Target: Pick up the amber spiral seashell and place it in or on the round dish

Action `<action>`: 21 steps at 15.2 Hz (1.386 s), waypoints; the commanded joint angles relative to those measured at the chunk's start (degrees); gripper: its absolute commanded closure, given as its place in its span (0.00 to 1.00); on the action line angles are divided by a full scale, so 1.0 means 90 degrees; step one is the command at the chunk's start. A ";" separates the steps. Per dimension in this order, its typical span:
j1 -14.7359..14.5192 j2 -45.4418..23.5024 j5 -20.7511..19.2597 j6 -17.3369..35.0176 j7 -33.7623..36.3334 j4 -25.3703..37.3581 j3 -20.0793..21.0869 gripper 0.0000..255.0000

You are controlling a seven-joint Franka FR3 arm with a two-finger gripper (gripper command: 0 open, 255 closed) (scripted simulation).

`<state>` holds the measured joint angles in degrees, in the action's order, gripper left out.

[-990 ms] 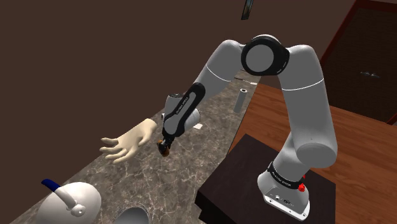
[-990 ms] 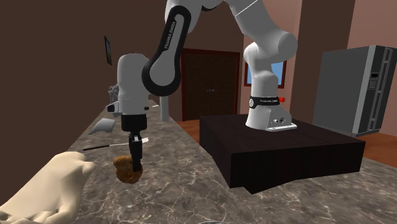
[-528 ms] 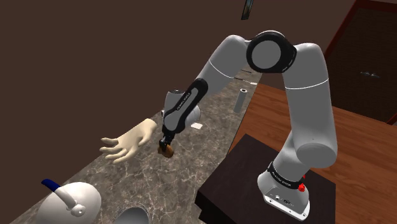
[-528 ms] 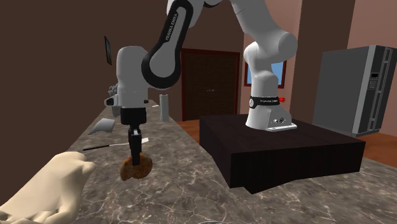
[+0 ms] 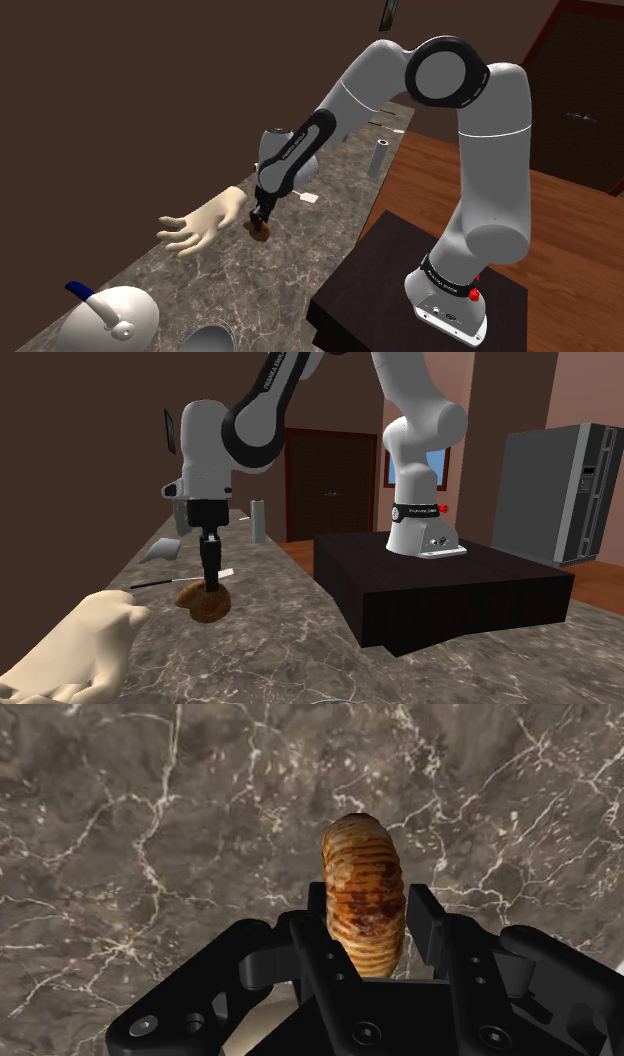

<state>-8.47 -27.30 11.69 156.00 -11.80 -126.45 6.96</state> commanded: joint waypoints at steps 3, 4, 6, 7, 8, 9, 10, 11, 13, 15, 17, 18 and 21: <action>-0.0005 0.0343 -0.0018 -0.0266 0.0054 -0.0076 -0.0011 1.00; -0.0006 0.0423 -0.0023 -0.0334 0.0067 -0.0087 -0.0014 1.00; -0.0007 0.0579 -0.0034 -0.0472 0.0094 -0.0106 -0.0020 1.00; -0.0007 0.0656 -0.0040 -0.0542 0.0107 -0.0112 -0.0022 1.00; -0.0008 0.0733 -0.0046 -0.0612 0.0120 -0.0118 -0.0025 1.00; -0.0008 0.0808 -0.0052 -0.0683 0.0134 -0.0122 -0.0028 1.00; -0.0008 0.0863 -0.0057 -0.0735 0.0143 -0.0124 -0.0029 1.00; -0.0121 0.0912 -0.0068 -0.0685 0.0297 -0.0203 0.0006 1.00; -0.0353 0.0996 -0.0096 -0.0592 0.0616 -0.0338 0.0077 1.00; -0.0588 0.1062 -0.0136 -0.0510 0.0948 -0.0444 0.0148 1.00; -0.0830 0.1111 -0.0186 -0.0440 0.1294 -0.0521 0.0215 1.00; -0.0955 0.1128 -0.0214 -0.0410 0.1471 -0.0548 0.0245 1.00; -0.1334 0.1153 -0.0319 -0.0337 0.2020 -0.0585 0.0332 1.00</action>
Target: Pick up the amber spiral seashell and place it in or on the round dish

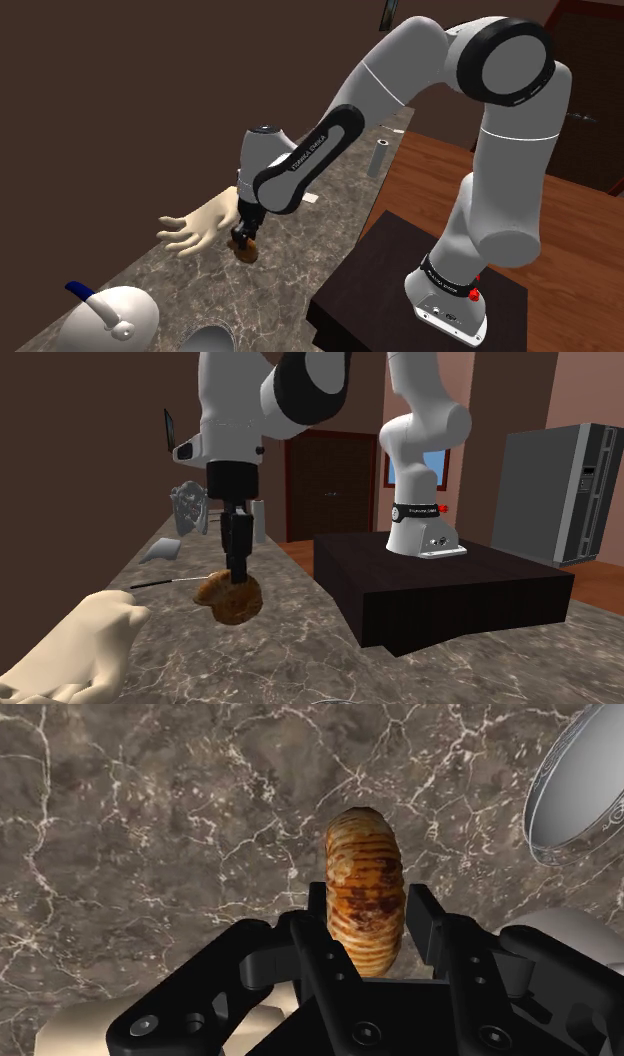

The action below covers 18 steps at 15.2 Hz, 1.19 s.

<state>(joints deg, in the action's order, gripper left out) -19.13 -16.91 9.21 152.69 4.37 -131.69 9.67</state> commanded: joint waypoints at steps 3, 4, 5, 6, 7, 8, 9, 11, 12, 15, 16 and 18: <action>-0.0543 -0.0016 -0.0171 0.0074 0.0790 0.0027 0.0098 1.00; -0.0678 -0.0030 -0.0218 0.0082 0.0982 0.0051 0.0116 1.00; -0.0812 -0.0049 -0.0269 0.0086 0.1175 0.0083 0.0134 1.00; -0.0947 -0.0072 -0.0321 0.0087 0.1369 0.0123 0.0149 1.00; -0.1085 -0.0100 -0.0374 0.0084 0.1562 0.0170 0.0160 1.00; -0.1222 -0.0132 -0.0430 0.0078 0.1756 0.0225 0.0171 1.00; -0.1362 -0.0168 -0.0486 0.0068 0.1948 0.0286 0.0178 1.00; -0.1636 -0.0254 -0.0605 0.0037 0.2333 0.0432 0.0192 1.00; -0.1774 -0.0303 -0.0664 0.0015 0.2523 0.0516 0.0196 1.00; -0.2189 -0.0476 -0.0842 -0.0073 0.3080 0.0813 0.0197 1.00; -0.2329 -0.0541 -0.0900 -0.0110 0.3259 0.0926 0.0193 1.00; -0.2498 -0.0692 -0.0980 -0.0089 0.3468 0.1068 0.0175 1.00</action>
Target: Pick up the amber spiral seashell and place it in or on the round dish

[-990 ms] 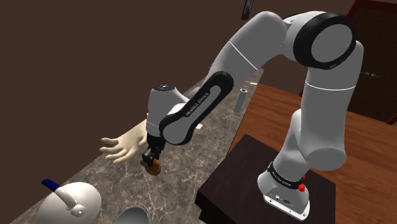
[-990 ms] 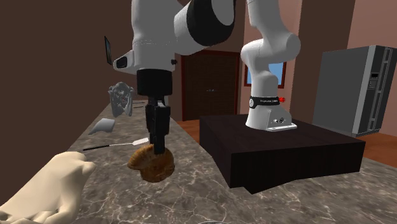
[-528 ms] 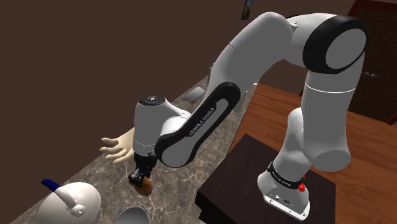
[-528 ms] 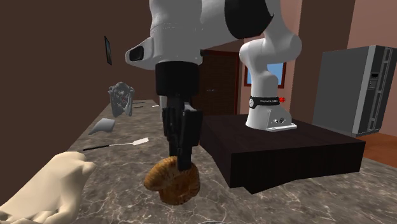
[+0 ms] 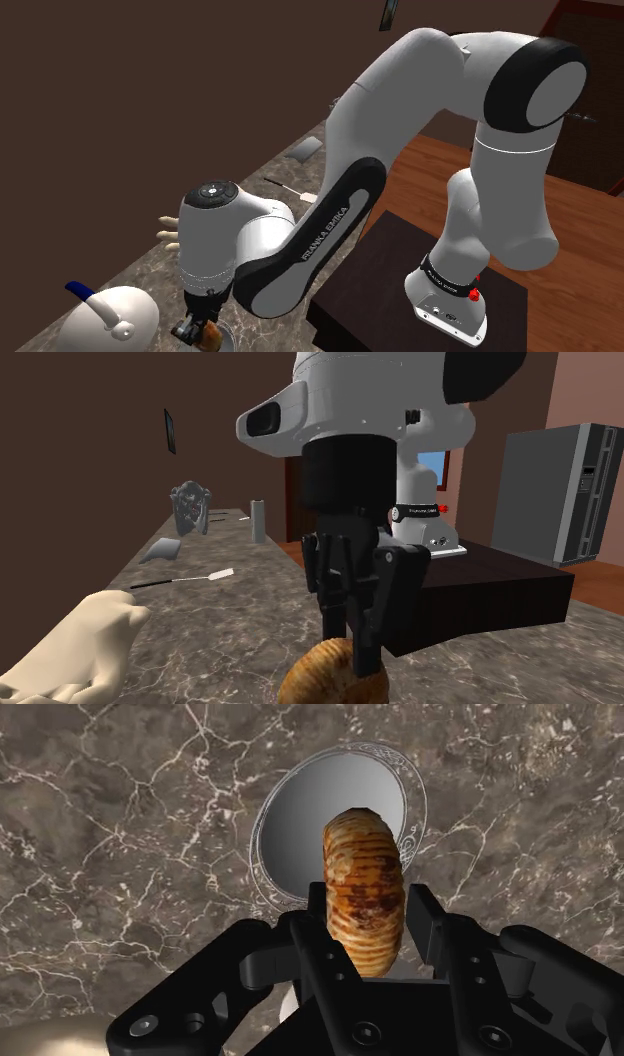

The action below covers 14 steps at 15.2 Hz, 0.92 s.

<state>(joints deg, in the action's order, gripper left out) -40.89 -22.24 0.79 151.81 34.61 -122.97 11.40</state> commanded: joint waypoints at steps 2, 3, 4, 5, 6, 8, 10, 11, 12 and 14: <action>-0.0100 -0.0242 -0.0073 0.0143 0.0117 0.0105 -0.0040 1.00; -0.0111 -0.0315 -0.0088 0.0210 0.0123 0.0110 -0.0053 1.00; -0.0121 -0.0388 -0.0102 0.0276 0.0128 0.0117 -0.0066 1.00; -0.0132 -0.0462 -0.0116 0.0341 0.0133 0.0125 -0.0078 1.00; -0.0142 -0.0536 -0.0131 0.0406 0.0138 0.0134 -0.0092 1.00; -0.0165 -0.0687 -0.0158 0.0533 0.0148 0.0157 -0.0119 1.00; -0.0187 -0.0841 -0.0184 0.0657 0.0157 0.0186 -0.0146 1.00; -0.0199 -0.0918 -0.0197 0.0718 0.0161 0.0202 -0.0160 1.00; -0.0210 -0.0996 -0.0209 0.0779 0.0165 0.0220 -0.0174 1.00; -0.0234 -0.1155 -0.0233 0.0897 0.0172 0.0260 -0.0203 1.00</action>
